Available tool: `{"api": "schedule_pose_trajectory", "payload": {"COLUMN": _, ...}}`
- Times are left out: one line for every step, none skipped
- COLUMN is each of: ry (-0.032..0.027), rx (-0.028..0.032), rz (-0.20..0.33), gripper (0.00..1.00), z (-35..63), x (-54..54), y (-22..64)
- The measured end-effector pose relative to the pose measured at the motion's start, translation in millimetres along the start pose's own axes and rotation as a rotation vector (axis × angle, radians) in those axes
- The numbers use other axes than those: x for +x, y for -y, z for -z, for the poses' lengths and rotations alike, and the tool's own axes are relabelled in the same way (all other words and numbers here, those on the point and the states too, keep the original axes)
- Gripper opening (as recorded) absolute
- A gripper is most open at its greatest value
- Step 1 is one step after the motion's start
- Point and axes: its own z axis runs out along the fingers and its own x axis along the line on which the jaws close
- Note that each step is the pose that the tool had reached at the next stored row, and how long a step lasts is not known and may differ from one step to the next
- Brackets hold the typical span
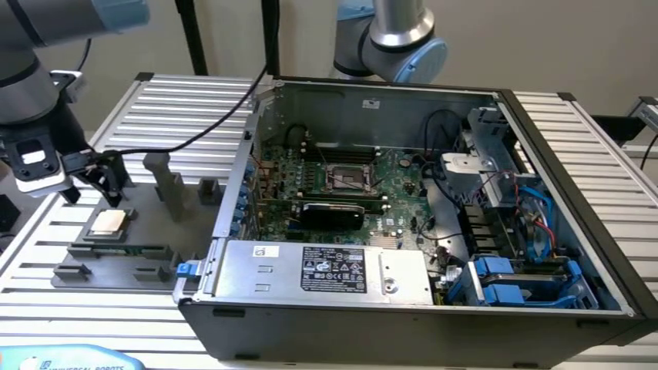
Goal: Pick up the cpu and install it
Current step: 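Pick up the cpu and move it towards the insertion slot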
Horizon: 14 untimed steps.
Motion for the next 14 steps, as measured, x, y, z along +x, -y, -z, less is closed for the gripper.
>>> {"api": "schedule_pose_trajectory", "payload": {"ry": -0.0001, "rx": 0.0000, "rz": 0.002, "gripper": 0.67, "z": -1.8, "x": -0.1, "y": 0.1}}
{"api": "schedule_pose_trajectory", "payload": {"ry": -0.0003, "rx": 0.0000, "rz": 0.004, "gripper": 0.67, "z": -3.6, "x": 0.0, "y": 0.2}}
{"api": "schedule_pose_trajectory", "payload": {"ry": -0.0004, "rx": 0.0001, "rz": 0.006, "gripper": 0.67, "z": -5.4, "x": -0.1, "y": 0.3}}
{"api": "schedule_pose_trajectory", "payload": {"ry": -0.0005, "rx": 0.0001, "rz": 0.008, "gripper": 0.67, "z": -7.2, "x": -0.1, "y": 0.4}}
{"api": "schedule_pose_trajectory", "payload": {"ry": -0.0005, "rx": 0.0001, "rz": 0.010, "gripper": 0.67, "z": -9.0, "x": -0.1, "y": 0.5}}
{"api": "schedule_pose_trajectory", "payload": {"ry": -0.0005, "rx": 0.0000, "rz": 0.012, "gripper": 0.67, "z": -10.9, "x": -0.1, "y": 0.5}}
{"api": "schedule_pose_trajectory", "payload": {"ry": -0.0008, "rx": 0.0001, "rz": 0.014, "gripper": 0.67, "z": -12.7, "x": -0.1, "y": 0.6}}
{"api": "schedule_pose_trajectory", "payload": {"ry": -0.0008, "rx": 0.0001, "rz": 0.016, "gripper": 0.67, "z": -14.5, "x": -0.2, "y": 0.7}}
{"api": "schedule_pose_trajectory", "payload": {"ry": -0.0010, "rx": 0.0002, "rz": 0.018, "gripper": 0.67, "z": -16.3, "x": -0.2, "y": 0.8}}
{"api": "schedule_pose_trajectory", "payload": {"ry": -0.0010, "rx": 0.0002, "rz": 0.020, "gripper": 0.67, "z": -18.2, "x": -0.2, "y": 0.8}}
{"api": "schedule_pose_trajectory", "payload": {"ry": -0.0012, "rx": 0.0002, "rz": 0.022, "gripper": 0.67, "z": -19.9, "x": -0.2, "y": 0.8}}
{"api": "schedule_pose_trajectory", "payload": {"ry": -0.0013, "rx": 0.0002, "rz": 0.024, "gripper": 0.67, "z": -21.7, "x": -0.2, "y": 0.7}}
{"api": "schedule_pose_trajectory", "payload": {"ry": -0.0013, "rx": 0.0001, "rz": 0.025, "gripper": 0.67, "z": -23.5, "x": -0.2, "y": 0.7}}
{"api": "schedule_pose_trajectory", "payload": {"ry": -0.0012, "rx": 0.0001, "rz": 0.027, "gripper": 0.67, "z": -25.5, "x": -0.2, "y": 0.6}}
